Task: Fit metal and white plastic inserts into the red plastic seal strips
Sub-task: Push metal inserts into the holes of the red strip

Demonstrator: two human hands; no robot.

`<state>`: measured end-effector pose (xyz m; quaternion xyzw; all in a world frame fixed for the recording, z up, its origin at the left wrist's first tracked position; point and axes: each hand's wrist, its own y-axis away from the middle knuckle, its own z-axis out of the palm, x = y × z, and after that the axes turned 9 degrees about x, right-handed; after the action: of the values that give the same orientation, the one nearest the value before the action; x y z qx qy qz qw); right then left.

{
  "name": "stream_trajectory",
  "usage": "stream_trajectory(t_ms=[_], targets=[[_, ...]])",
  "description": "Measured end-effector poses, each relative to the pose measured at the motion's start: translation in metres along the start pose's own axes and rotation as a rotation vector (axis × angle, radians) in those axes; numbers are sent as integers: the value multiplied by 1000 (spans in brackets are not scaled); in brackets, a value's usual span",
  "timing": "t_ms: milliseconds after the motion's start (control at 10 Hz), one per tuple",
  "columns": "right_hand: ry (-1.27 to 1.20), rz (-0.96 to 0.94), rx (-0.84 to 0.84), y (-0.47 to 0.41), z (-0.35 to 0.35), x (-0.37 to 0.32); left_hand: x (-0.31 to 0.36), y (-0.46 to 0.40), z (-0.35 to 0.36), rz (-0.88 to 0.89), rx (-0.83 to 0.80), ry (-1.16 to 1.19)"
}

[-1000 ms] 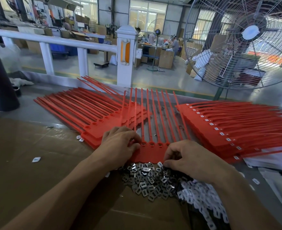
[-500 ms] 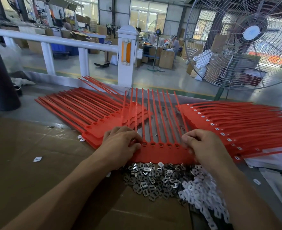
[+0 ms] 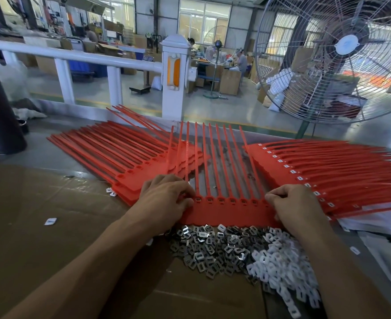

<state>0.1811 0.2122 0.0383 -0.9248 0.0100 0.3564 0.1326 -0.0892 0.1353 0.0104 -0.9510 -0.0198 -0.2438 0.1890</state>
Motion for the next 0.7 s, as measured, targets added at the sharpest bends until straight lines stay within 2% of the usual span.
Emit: stream_trajectory(t_ms=[300, 700], targets=[[99, 26, -77, -5, 2, 2, 1, 1, -1, -8, -9, -4], [181, -19, -25, -10, 9, 5, 2, 0, -1, 2, -4, 1]])
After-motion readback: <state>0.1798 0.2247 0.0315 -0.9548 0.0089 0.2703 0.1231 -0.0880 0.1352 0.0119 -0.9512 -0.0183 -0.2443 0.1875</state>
